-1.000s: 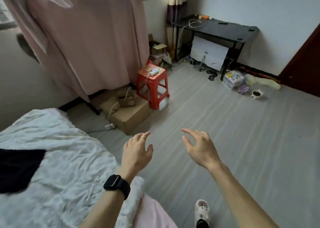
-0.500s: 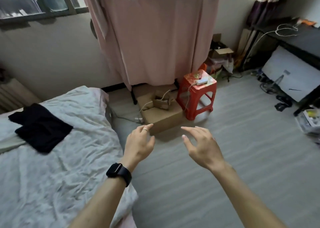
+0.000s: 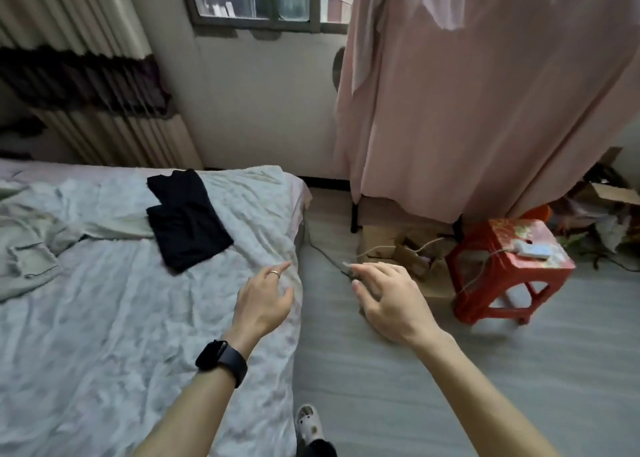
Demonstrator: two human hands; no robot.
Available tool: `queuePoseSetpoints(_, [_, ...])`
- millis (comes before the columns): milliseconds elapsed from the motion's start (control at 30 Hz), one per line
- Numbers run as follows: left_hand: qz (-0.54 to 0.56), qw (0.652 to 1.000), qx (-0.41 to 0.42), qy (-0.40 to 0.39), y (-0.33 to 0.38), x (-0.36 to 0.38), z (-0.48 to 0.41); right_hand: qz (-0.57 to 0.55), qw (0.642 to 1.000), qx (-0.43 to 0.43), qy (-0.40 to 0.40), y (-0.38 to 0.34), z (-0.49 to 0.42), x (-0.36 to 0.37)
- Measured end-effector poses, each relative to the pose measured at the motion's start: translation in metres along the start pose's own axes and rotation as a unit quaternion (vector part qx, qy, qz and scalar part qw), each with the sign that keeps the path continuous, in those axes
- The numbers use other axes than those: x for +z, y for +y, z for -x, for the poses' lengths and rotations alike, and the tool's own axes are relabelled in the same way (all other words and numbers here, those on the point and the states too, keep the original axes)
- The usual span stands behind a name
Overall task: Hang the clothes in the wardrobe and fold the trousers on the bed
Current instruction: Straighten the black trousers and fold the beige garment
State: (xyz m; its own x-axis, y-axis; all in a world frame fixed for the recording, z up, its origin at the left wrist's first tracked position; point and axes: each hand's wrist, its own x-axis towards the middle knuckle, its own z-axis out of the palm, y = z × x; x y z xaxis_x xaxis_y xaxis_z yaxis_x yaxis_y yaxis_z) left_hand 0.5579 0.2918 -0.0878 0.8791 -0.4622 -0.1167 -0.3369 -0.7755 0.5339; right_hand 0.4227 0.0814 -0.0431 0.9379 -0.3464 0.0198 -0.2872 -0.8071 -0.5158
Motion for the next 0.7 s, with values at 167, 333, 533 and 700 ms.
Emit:
queuePoseSetpoints(167, [-0.003,0.998,-0.052,0.038,-0.052,-0.037,-0.094,0.019,0.998,-0.043,-0.037,-0.026,-0.12,0.025])
queuePoseSetpoints(333, [0.006,0.989,-0.135,0.059,-0.1,-0.073,-0.166,0.01,0.991,-0.096,-0.09,-0.055,-0.24,0.051])
queuePoseSetpoints(533, [0.013,0.969,-0.238,0.062,-0.149,-0.083,-0.222,0.032,0.969,-0.157,-0.19,-0.068,-0.356,0.095])
queuePoseSetpoints(700, [-0.008,0.945,-0.317,0.085,-0.181,-0.114,-0.283,0.021,0.942,-0.23,-0.242,-0.095,-0.469,0.126])
